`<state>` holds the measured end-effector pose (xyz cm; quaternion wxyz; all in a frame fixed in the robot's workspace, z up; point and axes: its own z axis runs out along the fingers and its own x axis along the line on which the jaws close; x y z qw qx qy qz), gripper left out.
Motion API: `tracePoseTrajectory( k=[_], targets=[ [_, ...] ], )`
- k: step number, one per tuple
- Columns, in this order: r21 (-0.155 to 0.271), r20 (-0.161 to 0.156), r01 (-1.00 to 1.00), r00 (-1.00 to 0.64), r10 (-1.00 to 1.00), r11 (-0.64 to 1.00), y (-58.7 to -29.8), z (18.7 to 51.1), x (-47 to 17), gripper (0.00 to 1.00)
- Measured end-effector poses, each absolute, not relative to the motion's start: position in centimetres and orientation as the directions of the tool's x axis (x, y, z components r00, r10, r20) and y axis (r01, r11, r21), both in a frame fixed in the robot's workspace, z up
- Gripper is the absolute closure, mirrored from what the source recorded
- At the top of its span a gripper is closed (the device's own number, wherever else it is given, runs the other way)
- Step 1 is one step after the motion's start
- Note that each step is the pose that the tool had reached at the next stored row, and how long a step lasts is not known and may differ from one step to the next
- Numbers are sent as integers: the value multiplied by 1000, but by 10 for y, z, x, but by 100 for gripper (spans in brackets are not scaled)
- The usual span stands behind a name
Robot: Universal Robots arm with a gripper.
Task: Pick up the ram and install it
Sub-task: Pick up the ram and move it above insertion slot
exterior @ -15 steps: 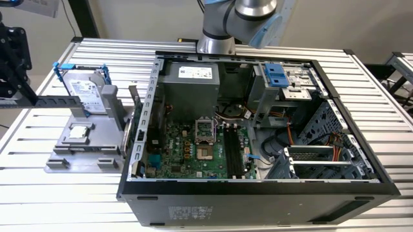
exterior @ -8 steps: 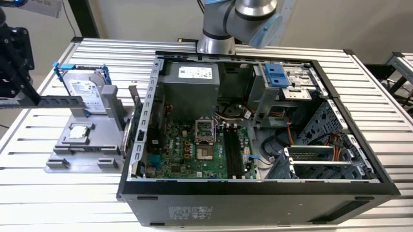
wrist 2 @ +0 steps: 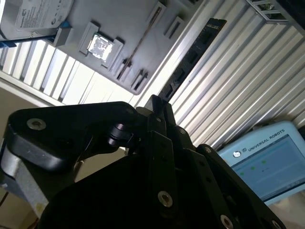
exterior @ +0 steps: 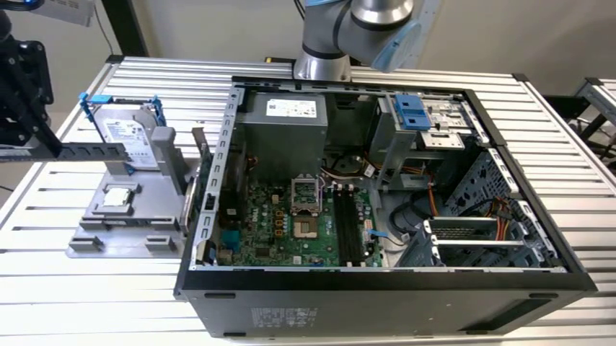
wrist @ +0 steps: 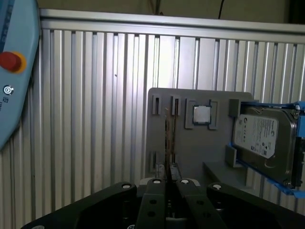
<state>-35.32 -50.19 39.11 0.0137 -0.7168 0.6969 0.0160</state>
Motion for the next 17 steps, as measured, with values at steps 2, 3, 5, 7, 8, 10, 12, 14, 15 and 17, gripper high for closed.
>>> tracePoseTrajectory(
  k=[2,3,5,7,8,10,12,14,15,17],
  targets=[
    [3,-42,-1000,28,-999,-28,-502,392,-353,100],
    [3,-42,-1000,28,-999,-28,-502,394,-353,100],
    [3,-42,-1000,28,-999,-28,-502,398,-353,100],
    [3,-42,-1000,28,-999,-28,-502,402,-353,100],
    [3,-42,-1000,28,-999,-28,-502,404,-353,100],
    [3,-42,-1000,28,-999,-28,-502,405,-353,100],
    [2,-42,-1000,28,-999,-28,-502,405,-353,100],
    [3,-42,-1000,28,-999,-28,-502,405,-353,100],
    [3,-42,-1000,28,-999,-28,-502,406,-353,100],
    [3,-42,-1000,28,-999,-28,-502,406,-351,100]
  ],
)
